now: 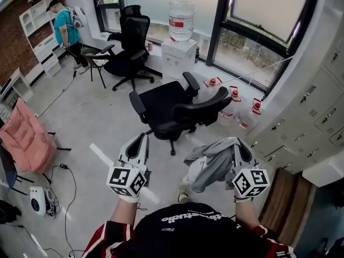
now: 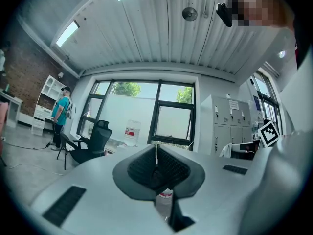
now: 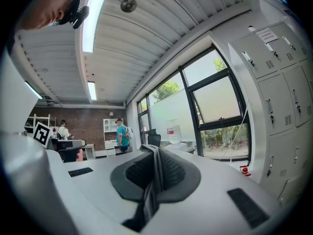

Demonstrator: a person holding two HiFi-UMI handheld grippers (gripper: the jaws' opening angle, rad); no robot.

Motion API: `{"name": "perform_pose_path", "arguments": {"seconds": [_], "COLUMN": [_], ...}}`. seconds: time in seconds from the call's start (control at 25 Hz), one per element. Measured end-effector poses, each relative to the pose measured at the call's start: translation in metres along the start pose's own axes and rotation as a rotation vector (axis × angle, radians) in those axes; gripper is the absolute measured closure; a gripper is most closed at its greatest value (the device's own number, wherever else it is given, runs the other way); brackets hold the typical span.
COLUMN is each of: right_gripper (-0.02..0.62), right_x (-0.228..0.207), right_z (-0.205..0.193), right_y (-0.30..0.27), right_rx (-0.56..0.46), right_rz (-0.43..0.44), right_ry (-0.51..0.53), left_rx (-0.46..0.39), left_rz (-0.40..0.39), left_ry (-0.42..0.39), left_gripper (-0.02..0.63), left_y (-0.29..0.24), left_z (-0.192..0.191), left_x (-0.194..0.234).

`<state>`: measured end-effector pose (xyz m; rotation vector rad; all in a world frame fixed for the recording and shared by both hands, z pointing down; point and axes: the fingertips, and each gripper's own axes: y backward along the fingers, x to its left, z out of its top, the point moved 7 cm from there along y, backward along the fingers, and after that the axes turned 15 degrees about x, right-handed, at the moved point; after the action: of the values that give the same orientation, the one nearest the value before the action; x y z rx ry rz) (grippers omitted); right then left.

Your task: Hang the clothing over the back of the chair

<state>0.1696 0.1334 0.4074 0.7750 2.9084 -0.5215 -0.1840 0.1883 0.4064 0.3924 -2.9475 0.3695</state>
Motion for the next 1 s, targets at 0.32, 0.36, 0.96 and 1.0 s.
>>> {"name": "perform_pose_path", "arguments": {"seconds": [0.32, 0.36, 0.96, 1.0], "right_gripper": [0.578, 0.577, 0.578, 0.578], "right_x": [-0.024, -0.027, -0.082, -0.085], "right_z": [0.026, 0.031, 0.078, 0.079], "right_y": [-0.066, -0.075, -0.174, -0.178], "right_rx": [-0.019, -0.023, -0.043, -0.042], "right_rz": [0.059, 0.068, 0.146, 0.150], "right_ry": [0.005, 0.006, -0.007, -0.008], "left_rx": [-0.001, -0.007, -0.003, 0.000], "left_rz": [0.015, 0.013, 0.025, 0.027], "left_ry": [-0.017, -0.023, -0.058, -0.056], "left_gripper": [0.575, 0.575, 0.575, 0.575], "left_y": [-0.065, -0.074, -0.189, -0.195], "left_z": [0.021, 0.027, 0.068, 0.069], "left_x": [0.014, 0.015, 0.025, 0.025]}}
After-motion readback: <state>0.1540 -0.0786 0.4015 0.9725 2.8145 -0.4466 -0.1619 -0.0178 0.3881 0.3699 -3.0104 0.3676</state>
